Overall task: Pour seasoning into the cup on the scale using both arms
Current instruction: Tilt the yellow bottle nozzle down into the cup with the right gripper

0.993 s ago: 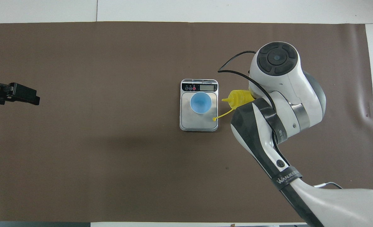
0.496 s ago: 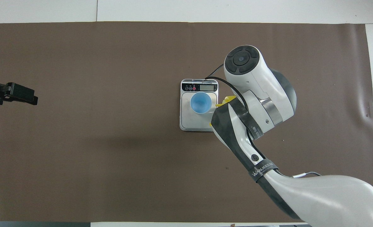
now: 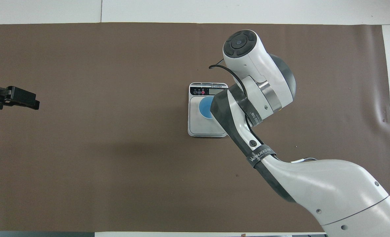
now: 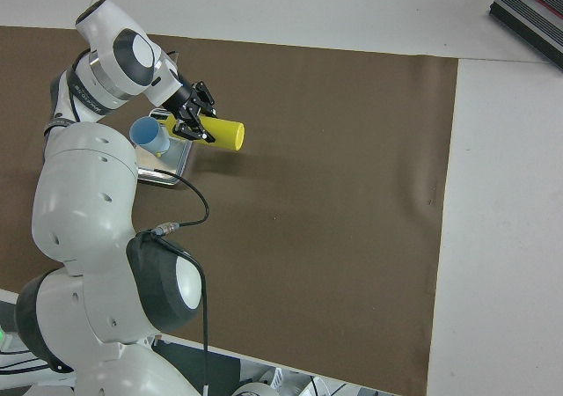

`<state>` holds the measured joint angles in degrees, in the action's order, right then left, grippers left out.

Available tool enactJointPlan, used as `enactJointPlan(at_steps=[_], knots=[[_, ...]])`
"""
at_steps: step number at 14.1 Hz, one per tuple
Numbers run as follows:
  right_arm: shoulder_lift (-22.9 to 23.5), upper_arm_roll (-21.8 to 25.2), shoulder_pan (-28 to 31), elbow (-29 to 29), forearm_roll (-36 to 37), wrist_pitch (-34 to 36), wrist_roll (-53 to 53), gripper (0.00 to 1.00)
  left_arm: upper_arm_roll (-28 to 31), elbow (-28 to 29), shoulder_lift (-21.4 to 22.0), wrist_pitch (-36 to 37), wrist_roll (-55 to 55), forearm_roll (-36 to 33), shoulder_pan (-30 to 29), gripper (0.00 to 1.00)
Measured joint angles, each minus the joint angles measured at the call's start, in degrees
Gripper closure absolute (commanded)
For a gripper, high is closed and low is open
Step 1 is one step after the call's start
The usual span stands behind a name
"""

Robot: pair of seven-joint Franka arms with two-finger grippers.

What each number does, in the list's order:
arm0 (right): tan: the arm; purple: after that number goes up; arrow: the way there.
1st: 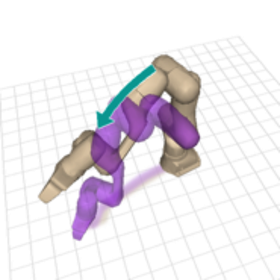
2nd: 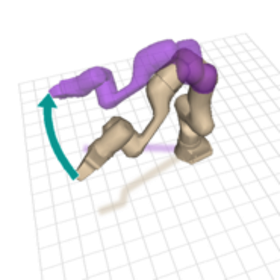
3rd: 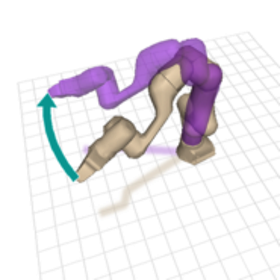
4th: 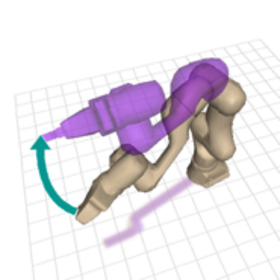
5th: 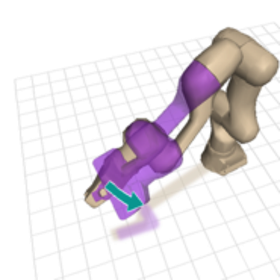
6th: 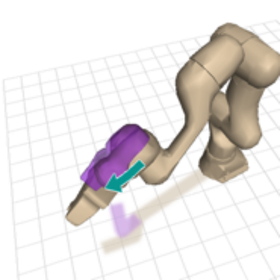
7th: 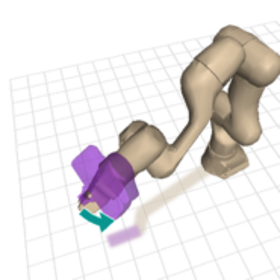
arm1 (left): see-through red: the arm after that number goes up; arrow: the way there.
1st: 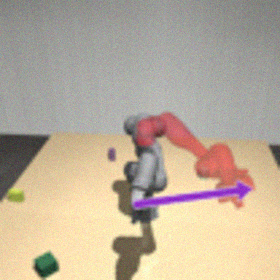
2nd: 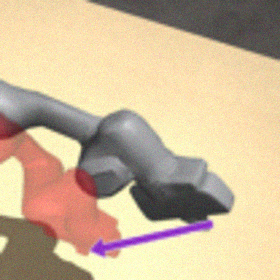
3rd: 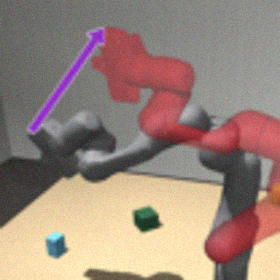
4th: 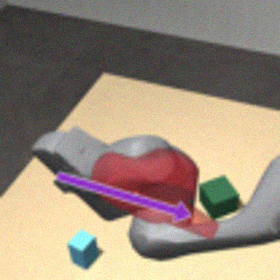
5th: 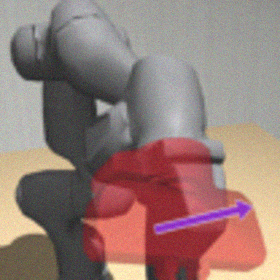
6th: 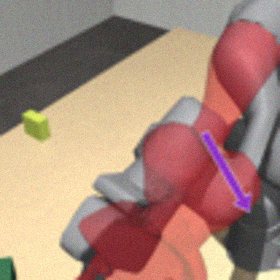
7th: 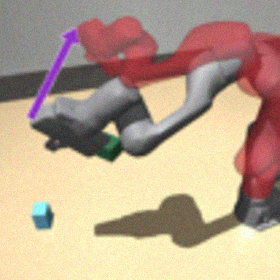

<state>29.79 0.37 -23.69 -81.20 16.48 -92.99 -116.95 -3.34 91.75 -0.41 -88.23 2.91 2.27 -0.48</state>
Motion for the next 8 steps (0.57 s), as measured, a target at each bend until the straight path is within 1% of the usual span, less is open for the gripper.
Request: enactJointPlan(at_steps=[8], knots=[[0.5,-0.2,-2.6,1.0,0.8,2.1,-0.9,1.00,0.0,0.0,0.0,0.0,0.0,0.0,0.0,0.00]])
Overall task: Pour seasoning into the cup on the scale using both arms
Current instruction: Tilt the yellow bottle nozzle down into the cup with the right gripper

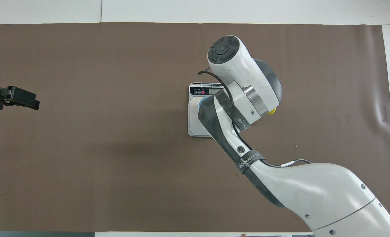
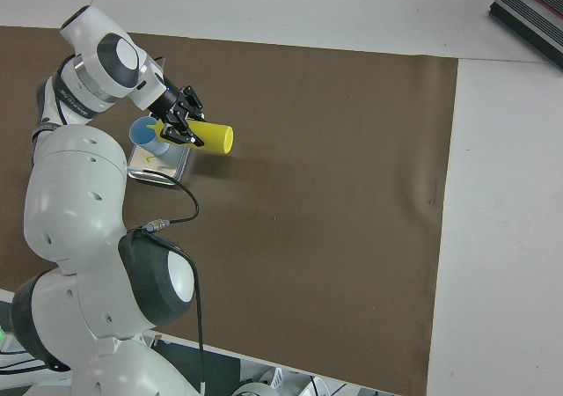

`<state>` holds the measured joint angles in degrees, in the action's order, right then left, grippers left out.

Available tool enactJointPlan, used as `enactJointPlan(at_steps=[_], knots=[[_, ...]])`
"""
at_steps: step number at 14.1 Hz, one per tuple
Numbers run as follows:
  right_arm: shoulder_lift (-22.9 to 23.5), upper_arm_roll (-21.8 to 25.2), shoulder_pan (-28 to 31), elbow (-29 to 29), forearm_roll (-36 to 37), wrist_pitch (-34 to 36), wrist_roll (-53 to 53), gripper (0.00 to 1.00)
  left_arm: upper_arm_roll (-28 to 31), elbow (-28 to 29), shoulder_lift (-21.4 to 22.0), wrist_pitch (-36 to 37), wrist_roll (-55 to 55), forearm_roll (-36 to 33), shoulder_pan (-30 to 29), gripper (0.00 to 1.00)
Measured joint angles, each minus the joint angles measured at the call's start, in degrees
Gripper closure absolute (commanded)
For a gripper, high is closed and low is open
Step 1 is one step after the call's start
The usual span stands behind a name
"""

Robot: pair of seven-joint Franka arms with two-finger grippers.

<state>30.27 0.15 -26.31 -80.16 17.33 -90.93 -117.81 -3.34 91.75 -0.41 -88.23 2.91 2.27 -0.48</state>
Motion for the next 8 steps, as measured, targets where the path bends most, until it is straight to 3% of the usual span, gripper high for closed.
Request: enactJointPlan(at_steps=[8], knots=[[0.1,-0.1,-0.1,0.0,2.2,0.8,1.0,1.00,0.0,0.0,0.0,0.0,0.0,0.0,0.0,0.00]])
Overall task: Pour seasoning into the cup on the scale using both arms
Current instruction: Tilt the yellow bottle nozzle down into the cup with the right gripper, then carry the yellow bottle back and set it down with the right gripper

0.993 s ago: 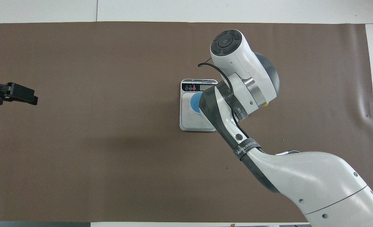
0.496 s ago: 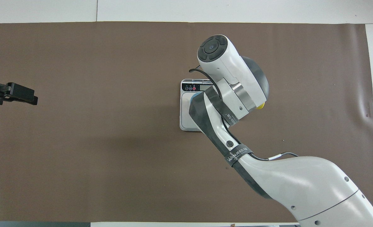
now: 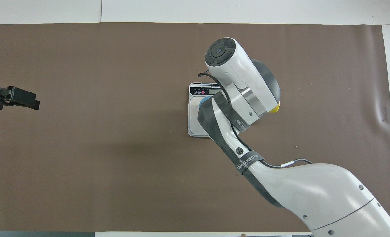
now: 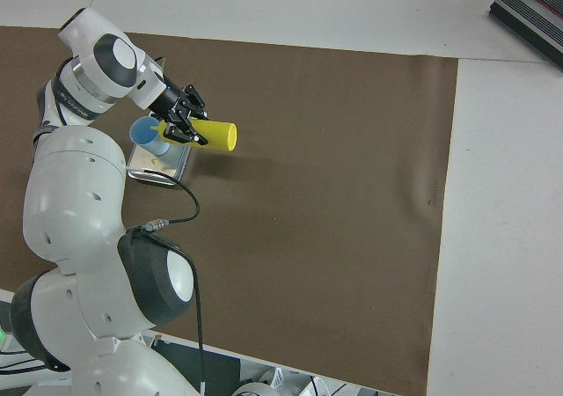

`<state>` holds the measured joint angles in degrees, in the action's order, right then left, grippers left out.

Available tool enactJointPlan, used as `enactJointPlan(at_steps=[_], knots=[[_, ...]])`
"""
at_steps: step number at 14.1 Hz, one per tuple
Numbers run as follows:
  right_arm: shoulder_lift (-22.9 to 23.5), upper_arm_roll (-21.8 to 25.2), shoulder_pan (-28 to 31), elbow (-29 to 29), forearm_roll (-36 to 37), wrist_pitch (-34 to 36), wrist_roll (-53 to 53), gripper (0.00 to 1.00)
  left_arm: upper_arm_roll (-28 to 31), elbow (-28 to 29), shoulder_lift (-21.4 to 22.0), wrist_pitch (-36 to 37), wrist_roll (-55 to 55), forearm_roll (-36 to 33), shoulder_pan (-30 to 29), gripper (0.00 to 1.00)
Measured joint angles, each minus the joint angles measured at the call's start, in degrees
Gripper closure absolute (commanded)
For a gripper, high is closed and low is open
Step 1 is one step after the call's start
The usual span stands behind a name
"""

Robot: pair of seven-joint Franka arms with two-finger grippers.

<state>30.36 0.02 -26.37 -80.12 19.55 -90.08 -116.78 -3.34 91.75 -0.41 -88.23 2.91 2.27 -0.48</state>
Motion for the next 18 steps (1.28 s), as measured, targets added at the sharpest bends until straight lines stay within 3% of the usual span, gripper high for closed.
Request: enactJointPlan(at_steps=[3,7,12,15,18], knots=[[-0.8,0.0,0.8,0.4,-1.2,0.3,3.7,1.00,0.0,0.0,0.0,0.0,0.0,0.0,0.0,0.00],[-8.7,0.0,9.3,-0.6,-11.3,2.3,18.6,1.00,0.0,0.0,0.0,0.0,0.0,0.0,0.0,0.00],[-19.8,0.3,30.6,-8.7,-30.5,3.2,42.8,1.00,0.0,0.0,0.0,0.0,0.0,0.0,0.0,0.00],[-21.8,0.4,43.6,-12.3,-42.4,3.9,52.9,1.00,0.0,0.0,0.0,0.0,0.0,0.0,0.0,0.00],[-23.0,0.4,52.6,-20.8,-55.7,2.1,60.4,1.00,0.0,0.0,0.0,0.0,0.0,0.0,0.0,0.00]])
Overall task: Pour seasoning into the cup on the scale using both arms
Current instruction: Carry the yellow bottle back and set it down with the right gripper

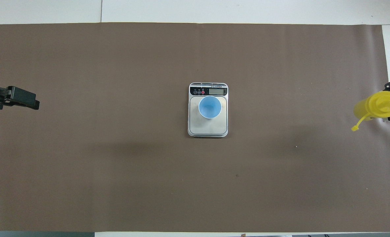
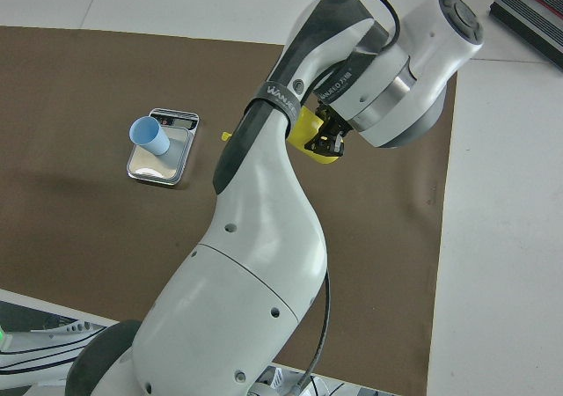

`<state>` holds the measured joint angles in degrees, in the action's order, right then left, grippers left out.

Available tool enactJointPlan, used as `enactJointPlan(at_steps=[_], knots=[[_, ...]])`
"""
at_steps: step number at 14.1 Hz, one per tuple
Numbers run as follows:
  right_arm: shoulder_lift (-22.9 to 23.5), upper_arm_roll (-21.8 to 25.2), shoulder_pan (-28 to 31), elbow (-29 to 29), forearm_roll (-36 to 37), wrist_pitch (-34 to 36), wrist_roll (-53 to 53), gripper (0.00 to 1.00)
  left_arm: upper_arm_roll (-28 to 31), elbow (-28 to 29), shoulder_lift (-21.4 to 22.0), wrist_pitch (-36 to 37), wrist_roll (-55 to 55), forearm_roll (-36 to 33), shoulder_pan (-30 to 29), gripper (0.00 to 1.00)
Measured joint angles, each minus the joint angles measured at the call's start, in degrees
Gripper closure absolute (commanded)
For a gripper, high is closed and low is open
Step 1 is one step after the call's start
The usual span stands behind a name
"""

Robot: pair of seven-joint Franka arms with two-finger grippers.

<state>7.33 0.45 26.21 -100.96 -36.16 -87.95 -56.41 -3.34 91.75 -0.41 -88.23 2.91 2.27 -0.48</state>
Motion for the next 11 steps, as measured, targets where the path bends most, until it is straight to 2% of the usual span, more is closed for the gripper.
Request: enactJointPlan(at_steps=[2,4,6,8,11], knots=[[-0.2,0.0,2.4,-6.7,-6.5,-2.5,2.5,1.00,0.0,0.0,0.0,0.0,0.0,0.0,0.0,0.00],[0.0,-0.2,2.6,-11.1,-9.8,-5.9,3.0,1.00,0.0,0.0,0.0,0.0,0.0,0.0,0.0,0.00],[1.7,-0.5,2.7,-12.8,-14.7,-6.7,3.0,1.00,0.0,0.0,0.0,0.0,0.0,0.0,0.0,0.00],[5.8,-0.5,3.9,-13.0,-19.0,-6.6,6.0,1.00,0.0,0.0,0.0,0.0,0.0,0.0,0.0,0.00],[11.6,-0.4,6.3,-12.8,-21.3,-6.5,11.2,1.00,0.0,0.0,0.0,0.0,0.0,0.0,0.0,0.00]])
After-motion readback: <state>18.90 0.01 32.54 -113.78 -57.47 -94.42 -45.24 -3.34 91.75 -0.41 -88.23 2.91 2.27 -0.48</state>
